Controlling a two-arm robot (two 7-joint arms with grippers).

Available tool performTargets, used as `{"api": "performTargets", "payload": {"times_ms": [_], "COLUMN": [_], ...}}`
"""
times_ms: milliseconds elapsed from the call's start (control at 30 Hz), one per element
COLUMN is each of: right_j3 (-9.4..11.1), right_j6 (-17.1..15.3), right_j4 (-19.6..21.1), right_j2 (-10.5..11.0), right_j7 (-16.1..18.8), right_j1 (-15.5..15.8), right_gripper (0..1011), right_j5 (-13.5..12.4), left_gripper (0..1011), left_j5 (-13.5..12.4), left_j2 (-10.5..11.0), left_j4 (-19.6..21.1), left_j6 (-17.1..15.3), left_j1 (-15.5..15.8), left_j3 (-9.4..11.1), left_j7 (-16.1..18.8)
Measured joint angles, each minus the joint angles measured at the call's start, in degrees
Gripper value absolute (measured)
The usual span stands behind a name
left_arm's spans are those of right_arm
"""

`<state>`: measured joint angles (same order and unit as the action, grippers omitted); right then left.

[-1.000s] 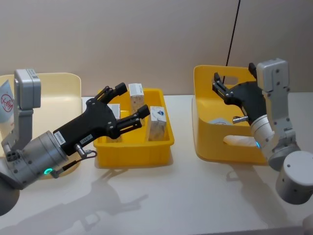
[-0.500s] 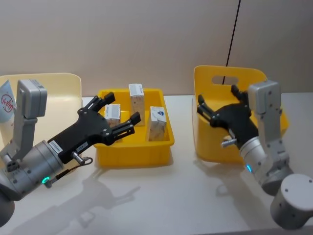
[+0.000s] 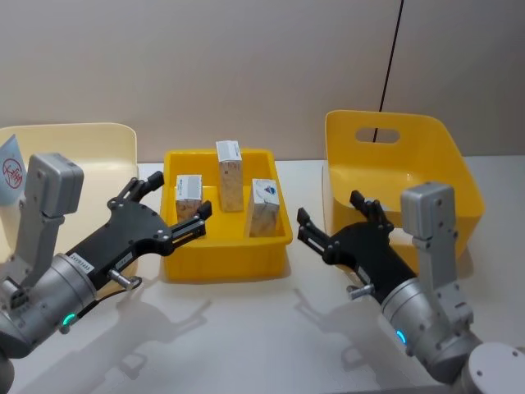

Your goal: Bimanual collaborative sorting of washing and personal care products

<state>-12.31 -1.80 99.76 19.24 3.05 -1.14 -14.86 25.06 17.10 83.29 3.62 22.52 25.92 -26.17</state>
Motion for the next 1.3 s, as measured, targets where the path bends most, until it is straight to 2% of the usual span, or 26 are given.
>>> {"api": "performTargets", "payload": {"times_ms": [300, 900, 1133, 1300], "right_j3": [-0.66, -0.64, -1.11, -1.61], "right_j6": [-0.15, -0.24, -1.25, -2.20], "right_j4": [1.44, 1.49, 1.32, 0.82], "right_j2": [0.11, 0.08, 0.21, 0.02], "right_j7": [0.77, 0.95, 2.05, 2.63], "right_j1": [1.92, 1.98, 1.18, 0.05], "right_gripper": [1001, 1001, 1001, 1001], "right_j5": [-1.59, -1.62, -1.55, -1.30], "left_gripper": [1003, 1003, 1003, 1003], "left_j5": [-3.62, -10.87, -12.93, -13.47], "left_j2": [1.26, 3.83, 4.57, 4.75], "left_j4": [2.63, 7.95, 9.48, 9.86], "left_j6": [-1.20, -3.58, -4.25, -4.43], "left_j1": [-2.37, -7.19, -8.56, -8.91], "left_j3": [0.03, 0.08, 0.10, 0.11], "left_j7": [6.79, 20.46, 24.36, 25.37]}}
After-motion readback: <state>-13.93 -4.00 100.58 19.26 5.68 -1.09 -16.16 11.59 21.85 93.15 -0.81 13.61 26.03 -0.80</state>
